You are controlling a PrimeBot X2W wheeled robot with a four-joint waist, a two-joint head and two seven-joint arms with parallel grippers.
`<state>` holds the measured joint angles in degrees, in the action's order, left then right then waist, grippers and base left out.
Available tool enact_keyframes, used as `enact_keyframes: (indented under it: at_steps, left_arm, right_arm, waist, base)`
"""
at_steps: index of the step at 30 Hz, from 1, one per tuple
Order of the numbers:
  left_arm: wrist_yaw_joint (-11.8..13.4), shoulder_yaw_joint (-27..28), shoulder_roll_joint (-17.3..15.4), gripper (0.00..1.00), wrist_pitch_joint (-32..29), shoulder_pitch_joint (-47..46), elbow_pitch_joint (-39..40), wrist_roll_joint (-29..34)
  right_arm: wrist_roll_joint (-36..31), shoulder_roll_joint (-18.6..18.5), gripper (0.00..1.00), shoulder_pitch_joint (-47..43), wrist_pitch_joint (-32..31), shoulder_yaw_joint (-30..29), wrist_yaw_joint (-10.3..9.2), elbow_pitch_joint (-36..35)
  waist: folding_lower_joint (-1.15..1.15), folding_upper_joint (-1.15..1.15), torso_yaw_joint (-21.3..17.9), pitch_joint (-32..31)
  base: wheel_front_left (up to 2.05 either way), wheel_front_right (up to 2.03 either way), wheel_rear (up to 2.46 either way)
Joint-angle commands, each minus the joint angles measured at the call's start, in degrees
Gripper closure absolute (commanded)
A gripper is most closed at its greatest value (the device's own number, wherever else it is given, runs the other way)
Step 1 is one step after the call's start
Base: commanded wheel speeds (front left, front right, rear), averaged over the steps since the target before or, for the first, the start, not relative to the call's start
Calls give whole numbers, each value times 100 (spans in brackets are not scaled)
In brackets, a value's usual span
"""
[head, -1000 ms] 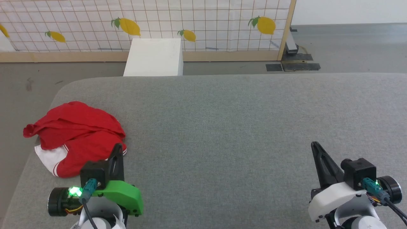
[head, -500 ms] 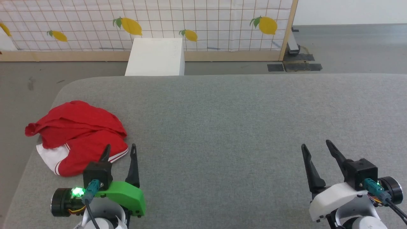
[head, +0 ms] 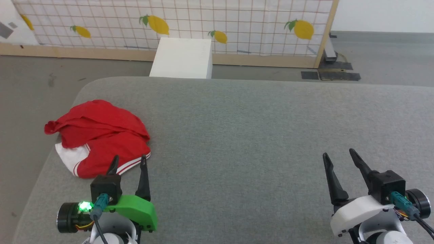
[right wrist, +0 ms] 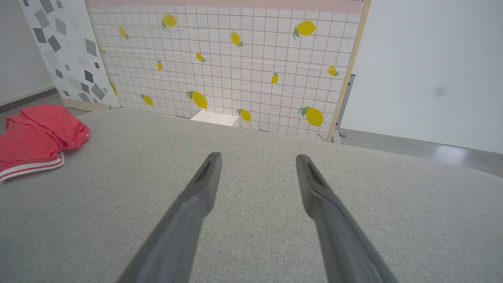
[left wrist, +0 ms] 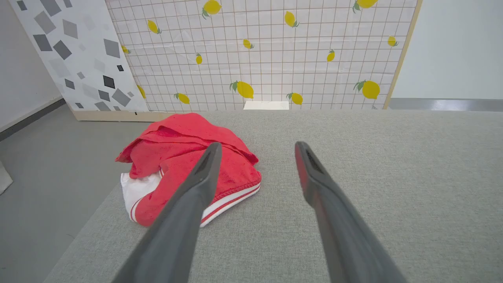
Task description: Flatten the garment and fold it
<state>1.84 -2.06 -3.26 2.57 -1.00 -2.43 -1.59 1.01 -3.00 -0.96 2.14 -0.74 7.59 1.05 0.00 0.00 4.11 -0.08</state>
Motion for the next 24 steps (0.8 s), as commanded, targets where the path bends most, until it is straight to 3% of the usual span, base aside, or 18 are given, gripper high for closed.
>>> enact_keyframes:
  at_steps: [1,24]
  left_arm:
    - [43,-16,-32,0,56,-74,-30,-30]
    - [343,-82,-130,0,328,-70,-167,-212]
  right_arm:
    - [33,3,0,-9,69,-13,-2,23]
    - [130,5,0,6,309,-31,-4,130]
  waist:
    - [0,0,99,-4]
    - [0,0,927,1]
  base:
    - [0,0,0]
    - [0,0,0]
